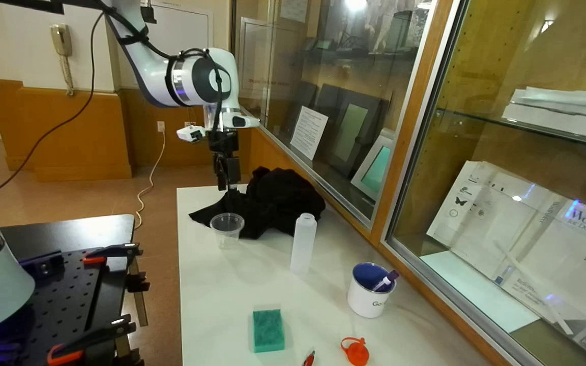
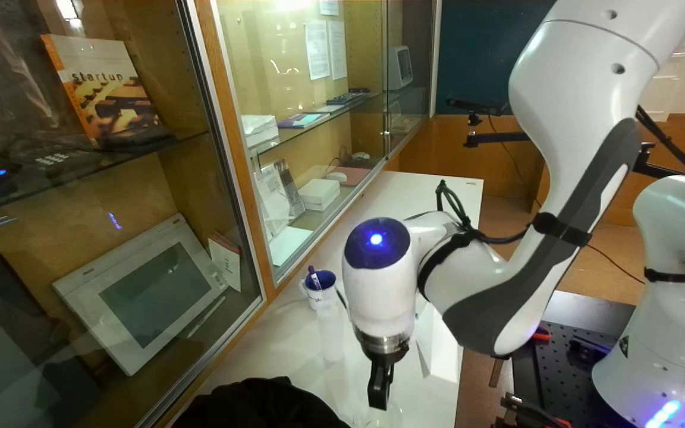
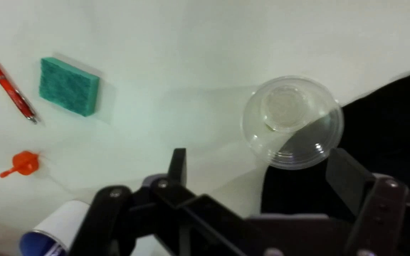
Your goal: Stack the clear cups together then place the red pen in the stacked cups.
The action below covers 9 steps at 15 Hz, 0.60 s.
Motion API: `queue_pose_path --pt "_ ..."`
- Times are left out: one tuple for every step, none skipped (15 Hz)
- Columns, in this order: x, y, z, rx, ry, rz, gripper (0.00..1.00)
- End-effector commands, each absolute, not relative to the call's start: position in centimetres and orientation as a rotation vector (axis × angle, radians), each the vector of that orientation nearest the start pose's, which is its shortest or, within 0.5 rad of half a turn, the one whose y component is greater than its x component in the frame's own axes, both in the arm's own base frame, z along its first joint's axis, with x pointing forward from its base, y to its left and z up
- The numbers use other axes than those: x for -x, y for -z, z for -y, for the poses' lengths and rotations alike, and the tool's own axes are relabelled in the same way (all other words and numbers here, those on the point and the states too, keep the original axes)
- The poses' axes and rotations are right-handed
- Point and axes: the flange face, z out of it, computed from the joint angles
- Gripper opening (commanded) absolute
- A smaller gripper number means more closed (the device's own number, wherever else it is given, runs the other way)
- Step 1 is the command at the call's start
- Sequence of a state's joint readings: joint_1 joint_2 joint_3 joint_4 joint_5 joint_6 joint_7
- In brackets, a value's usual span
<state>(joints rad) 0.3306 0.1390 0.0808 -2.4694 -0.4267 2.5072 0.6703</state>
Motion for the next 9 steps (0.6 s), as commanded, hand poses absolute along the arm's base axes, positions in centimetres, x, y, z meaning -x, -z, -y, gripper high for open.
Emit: queue_pose_path --pt "-41.5 -24.6 -12.3 3.375 0.024 -0.022 1.0" --pt "-41.3 -24.7 -10.1 3.368 0.02 -0.065 1.0" --pt "-41.3 -24.9 -8.1 3.364 0.022 -0.108 1.0" --pt "-41.2 -24.9 -6.0 3.379 0.01 -0.142 1.0" --pt "-41.2 -25.0 -4.1 3.366 0.02 -0.149 1.0" --pt "-41.2 -25.0 -2.1 3.362 0.024 -0.149 1.0" --pt "-41.3 -25.0 -0.3 3.364 0.028 -0.141 1.0" --pt "-41.5 -24.9 1.4 3.368 0.025 -0.118 1.0" --pt "-41.6 -24.7 3.0 3.377 0.006 -0.097 1.0"
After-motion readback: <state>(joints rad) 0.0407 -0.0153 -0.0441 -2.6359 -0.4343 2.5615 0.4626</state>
